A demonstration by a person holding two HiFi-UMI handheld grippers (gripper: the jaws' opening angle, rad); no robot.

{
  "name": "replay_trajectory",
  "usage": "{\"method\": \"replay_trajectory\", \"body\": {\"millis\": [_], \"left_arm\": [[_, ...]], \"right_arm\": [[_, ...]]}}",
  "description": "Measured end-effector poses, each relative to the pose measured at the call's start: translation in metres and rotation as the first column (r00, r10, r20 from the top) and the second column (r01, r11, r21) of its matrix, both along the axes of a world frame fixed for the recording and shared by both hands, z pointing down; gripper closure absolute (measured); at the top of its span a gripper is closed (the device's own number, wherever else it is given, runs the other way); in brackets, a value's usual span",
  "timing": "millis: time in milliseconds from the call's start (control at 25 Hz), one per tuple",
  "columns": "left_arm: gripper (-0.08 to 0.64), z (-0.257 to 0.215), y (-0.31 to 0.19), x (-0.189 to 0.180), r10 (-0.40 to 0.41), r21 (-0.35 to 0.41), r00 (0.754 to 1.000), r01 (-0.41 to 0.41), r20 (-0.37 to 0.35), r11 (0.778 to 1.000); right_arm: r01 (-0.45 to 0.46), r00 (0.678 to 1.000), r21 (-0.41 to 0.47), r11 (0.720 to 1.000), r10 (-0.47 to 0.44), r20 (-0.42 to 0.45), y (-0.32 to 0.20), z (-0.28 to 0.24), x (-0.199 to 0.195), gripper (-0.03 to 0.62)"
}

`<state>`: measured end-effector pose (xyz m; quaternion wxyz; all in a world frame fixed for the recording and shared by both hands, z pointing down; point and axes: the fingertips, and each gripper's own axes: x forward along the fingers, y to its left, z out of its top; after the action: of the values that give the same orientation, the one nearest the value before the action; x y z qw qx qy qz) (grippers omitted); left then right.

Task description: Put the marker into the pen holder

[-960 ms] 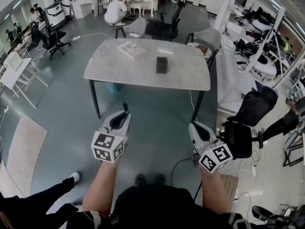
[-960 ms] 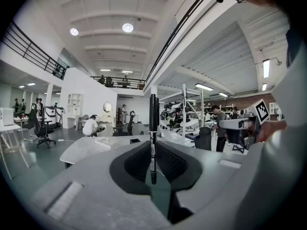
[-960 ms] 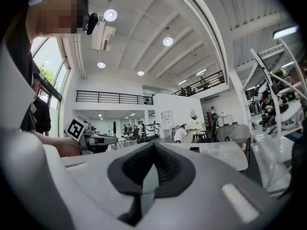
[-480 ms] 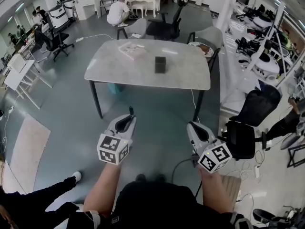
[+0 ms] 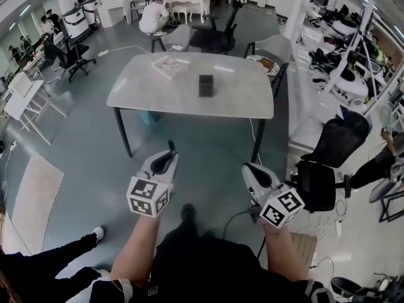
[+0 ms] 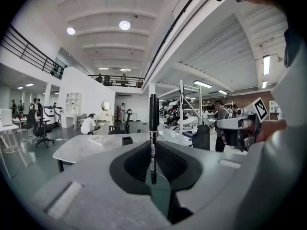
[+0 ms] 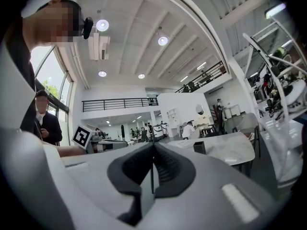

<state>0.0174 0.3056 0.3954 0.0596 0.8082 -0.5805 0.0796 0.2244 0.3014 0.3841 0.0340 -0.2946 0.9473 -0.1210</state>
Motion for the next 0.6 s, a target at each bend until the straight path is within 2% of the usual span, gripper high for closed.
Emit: {"method": "replay_trajectory", "body": {"millis": [280,600], "left_arm": [[0.518,0.013,-0.034,-0.017,-0.007,-0.011,1.000,0.007,-0.028,1.000],[0.518,0.024,-0.105,-0.058,-0.002,-0.024,1.000,0.001,-0.031,1.000]], "right_arm": [[0.017,1.000,-0.029,0.999,-0.017,-0.021,-0.031,0.010,-0.019,0.589],[-0.002,1.000,-0.051,0.999,0.000,-0.029,-0.105,0.017,-0.059,0.589]]}}
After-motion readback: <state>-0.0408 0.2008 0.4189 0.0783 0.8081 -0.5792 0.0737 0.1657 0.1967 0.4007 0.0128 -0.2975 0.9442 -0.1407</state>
